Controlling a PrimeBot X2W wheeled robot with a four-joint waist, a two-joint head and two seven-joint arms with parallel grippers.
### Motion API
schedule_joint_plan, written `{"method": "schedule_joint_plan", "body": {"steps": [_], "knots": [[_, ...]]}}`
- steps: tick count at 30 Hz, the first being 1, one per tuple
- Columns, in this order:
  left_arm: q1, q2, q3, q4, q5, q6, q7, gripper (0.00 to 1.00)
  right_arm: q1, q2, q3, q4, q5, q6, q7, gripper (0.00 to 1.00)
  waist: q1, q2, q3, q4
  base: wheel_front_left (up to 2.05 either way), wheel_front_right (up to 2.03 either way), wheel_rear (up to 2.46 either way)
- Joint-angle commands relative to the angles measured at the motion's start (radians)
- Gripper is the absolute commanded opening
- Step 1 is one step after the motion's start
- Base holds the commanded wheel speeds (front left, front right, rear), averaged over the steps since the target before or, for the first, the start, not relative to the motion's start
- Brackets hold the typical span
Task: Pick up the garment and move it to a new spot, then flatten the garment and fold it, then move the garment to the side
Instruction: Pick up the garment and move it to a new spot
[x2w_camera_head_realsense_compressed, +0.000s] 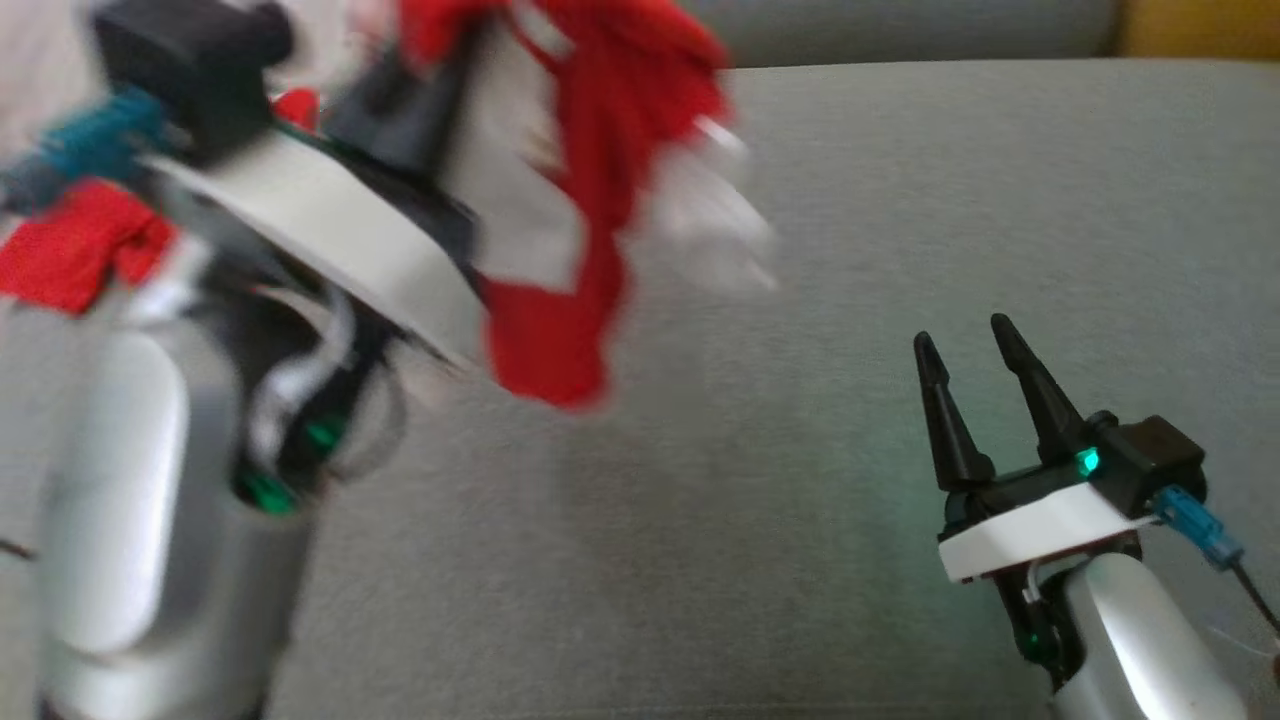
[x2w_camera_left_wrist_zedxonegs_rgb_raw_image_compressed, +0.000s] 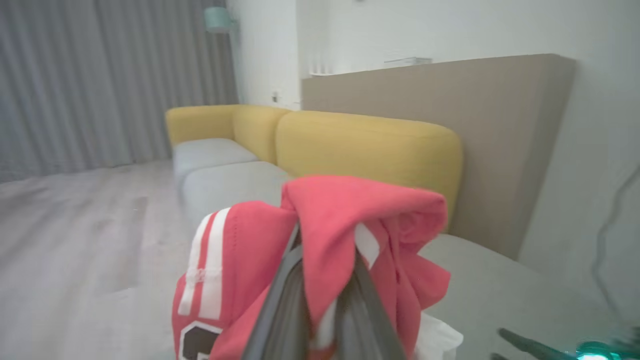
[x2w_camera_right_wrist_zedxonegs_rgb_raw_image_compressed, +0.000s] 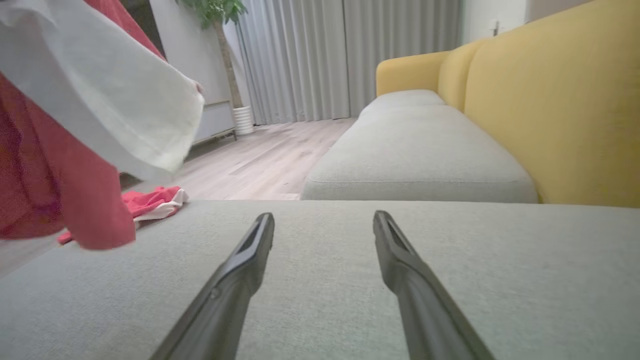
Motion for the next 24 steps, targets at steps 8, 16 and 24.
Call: {"method": "schedule_joint_plan", "body": {"steps": [8,16,24], "knots": [[0.051,-0.058,-0.075,-0.025,-0.106,-0.024,0.045,0.0,-0.035,0.03,0.045,-0.028,0.013,-0.001,-0.018,1.0,0.0001,0.0,0.018,-0.217,0.0,0.0,0.0],[0.048,-0.064,-0.116,0.401,-0.173,-0.091,-0.103,0.0,-0.043,0.054,0.056,-0.04,0.016,-0.001,-0.02,1.0,0.0001,0.0,0.033,-0.375,0.0,0.0,0.0],[-0.058,-0.046,-0.197,0.93,-0.097,-0.103,-0.455,1.0,-0.021,0.066,0.05,-0.047,0.013,-0.001,-0.02,1.0,0.0001,0.0,0.016,-0.432,0.0,0.0,0.0]]}}
